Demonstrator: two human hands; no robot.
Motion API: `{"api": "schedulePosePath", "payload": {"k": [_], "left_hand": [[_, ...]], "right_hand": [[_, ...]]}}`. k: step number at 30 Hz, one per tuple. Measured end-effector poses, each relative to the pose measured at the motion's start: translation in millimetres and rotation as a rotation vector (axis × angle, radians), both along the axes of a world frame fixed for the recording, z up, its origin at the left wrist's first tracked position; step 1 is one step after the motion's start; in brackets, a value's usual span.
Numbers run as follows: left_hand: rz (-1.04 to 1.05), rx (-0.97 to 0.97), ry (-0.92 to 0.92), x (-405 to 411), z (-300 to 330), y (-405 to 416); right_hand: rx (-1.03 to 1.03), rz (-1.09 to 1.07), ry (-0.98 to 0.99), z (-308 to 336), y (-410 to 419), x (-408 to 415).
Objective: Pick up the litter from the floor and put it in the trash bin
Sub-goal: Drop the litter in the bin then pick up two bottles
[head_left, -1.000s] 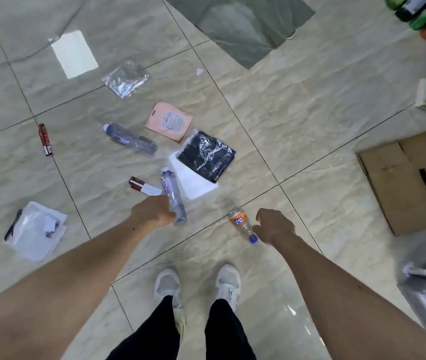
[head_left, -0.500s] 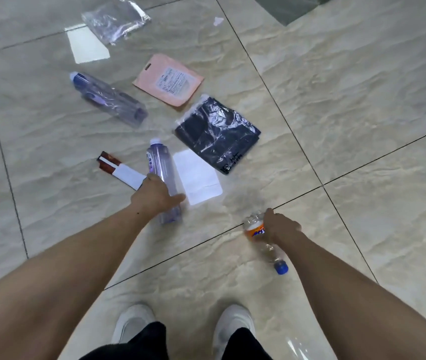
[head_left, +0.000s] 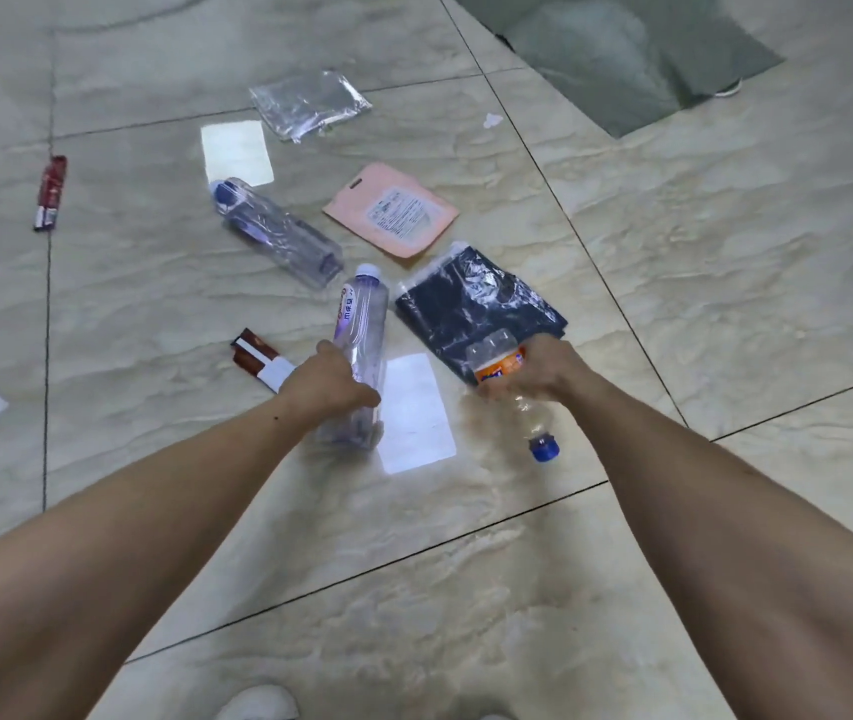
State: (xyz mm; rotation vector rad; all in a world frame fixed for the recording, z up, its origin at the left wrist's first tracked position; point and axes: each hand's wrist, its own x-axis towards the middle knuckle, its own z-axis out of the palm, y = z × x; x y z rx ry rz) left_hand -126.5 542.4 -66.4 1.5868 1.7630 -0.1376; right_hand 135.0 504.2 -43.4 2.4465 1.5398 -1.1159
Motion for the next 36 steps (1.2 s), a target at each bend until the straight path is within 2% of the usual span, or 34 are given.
{"api": "schedulePosePath", "payload": {"k": [3, 5, 9, 11, 17, 21, 28, 36], "left_hand": [[-0.009, -0.001, 0.007, 0.0, 5.1, 14.9], [-0.046, 0.015, 0.033, 4.2, 4.7, 27.2], [-0.088, 0.018, 0.038, 16.1, 0.4, 46.4], [-0.101, 0.005, 0.034, 19.9, -3.0, 50.8], [-0.067, -0.036, 0.026, 15.5, -3.8, 51.2], [-0.033, -0.070, 0.027, 10.7, 18.8, 42.2], [0.013, -0.180, 0.021, -12.2, 138.5, 5.8], [0.235, -0.220, -0.039, -93.1, 327.8, -34.4]], "right_hand": [[0.014, 0.022, -0.156, 0.6, 34.8, -1.6], [-0.050, 0.051, -0.248, -7.1, 56.6, -0.4], [-0.282, 0.091, -0.261, -32.7, 85.8, 11.0], [-0.323, 0.117, -0.235, -41.5, 92.5, 17.7], [-0.146, -0.019, -0.191, -51.5, 83.3, 19.8], [-0.020, -0.115, 0.038, -31.9, 64.3, 18.0], [-0.149, -0.147, 0.175, 92.3, 29.3, -8.2], [-0.162, 0.036, 0.137, 294.9, 2.8, -93.7]]}}
